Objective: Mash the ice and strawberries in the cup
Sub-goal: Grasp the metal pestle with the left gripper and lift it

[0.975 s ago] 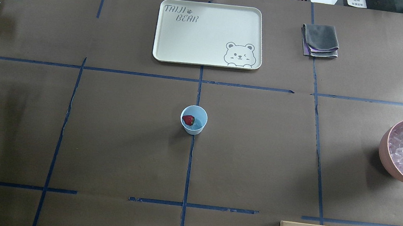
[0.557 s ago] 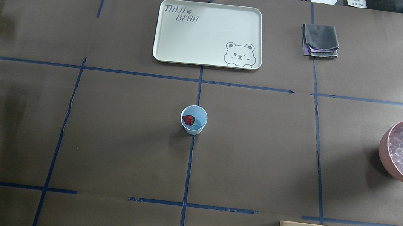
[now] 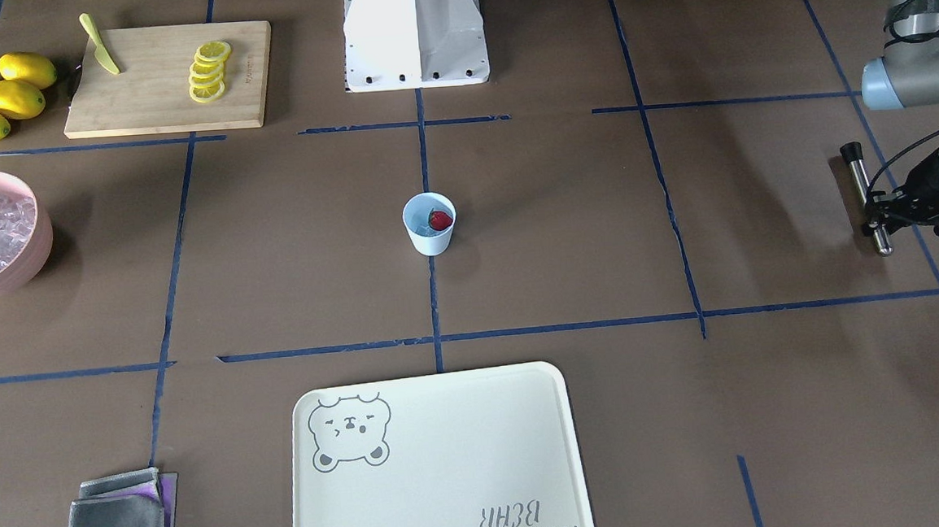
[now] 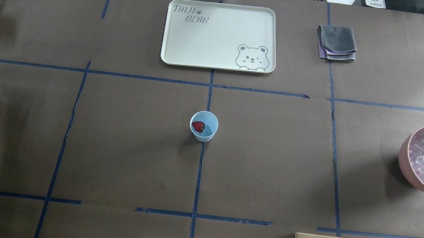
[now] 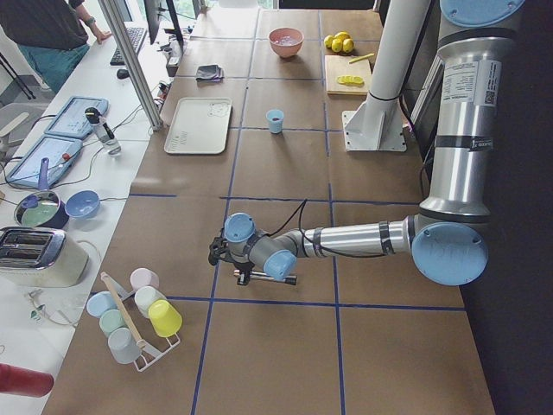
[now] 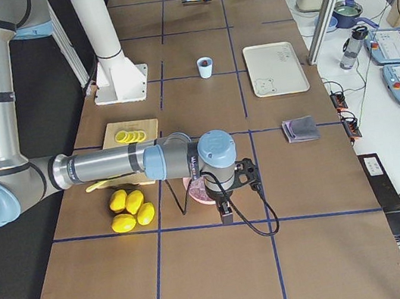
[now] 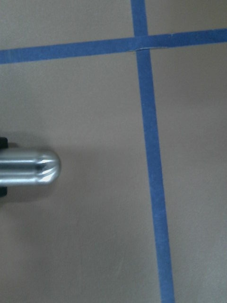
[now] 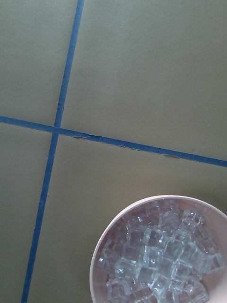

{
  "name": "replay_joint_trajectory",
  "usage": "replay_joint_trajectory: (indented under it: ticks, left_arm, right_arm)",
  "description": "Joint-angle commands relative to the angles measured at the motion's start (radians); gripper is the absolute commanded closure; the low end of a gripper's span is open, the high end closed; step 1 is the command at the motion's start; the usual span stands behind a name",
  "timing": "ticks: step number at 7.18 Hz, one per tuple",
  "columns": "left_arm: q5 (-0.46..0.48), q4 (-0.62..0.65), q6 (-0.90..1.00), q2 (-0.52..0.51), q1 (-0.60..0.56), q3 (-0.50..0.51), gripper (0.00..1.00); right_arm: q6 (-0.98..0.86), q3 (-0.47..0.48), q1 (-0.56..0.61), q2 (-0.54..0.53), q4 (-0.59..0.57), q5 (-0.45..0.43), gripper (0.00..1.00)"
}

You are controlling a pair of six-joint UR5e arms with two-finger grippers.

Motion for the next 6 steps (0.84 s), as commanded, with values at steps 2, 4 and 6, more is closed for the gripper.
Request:
replay_joint_trajectory:
  ticks: [2, 4, 6]
  left_arm:
    - [-0.015, -0.001, 0.011, -0.019, -0.044, -0.267, 1.00]
    - [-0.017, -0.075, -0.019, -0.201, -0.055, -0.314, 0.96]
    - [-0.011, -0.343, -0.140, -0.231, -0.052, -0.334, 1.00]
  right_arm:
    - [0.006, 0.006, 0.000, 0.001, -0.001, 0.001, 0.00]
    - [0.007, 0.008, 0.000, 0.001, -0.001, 0.002, 0.00]
    - [0.009, 0.008, 0.000, 0.001, -0.001, 0.004, 0.00]
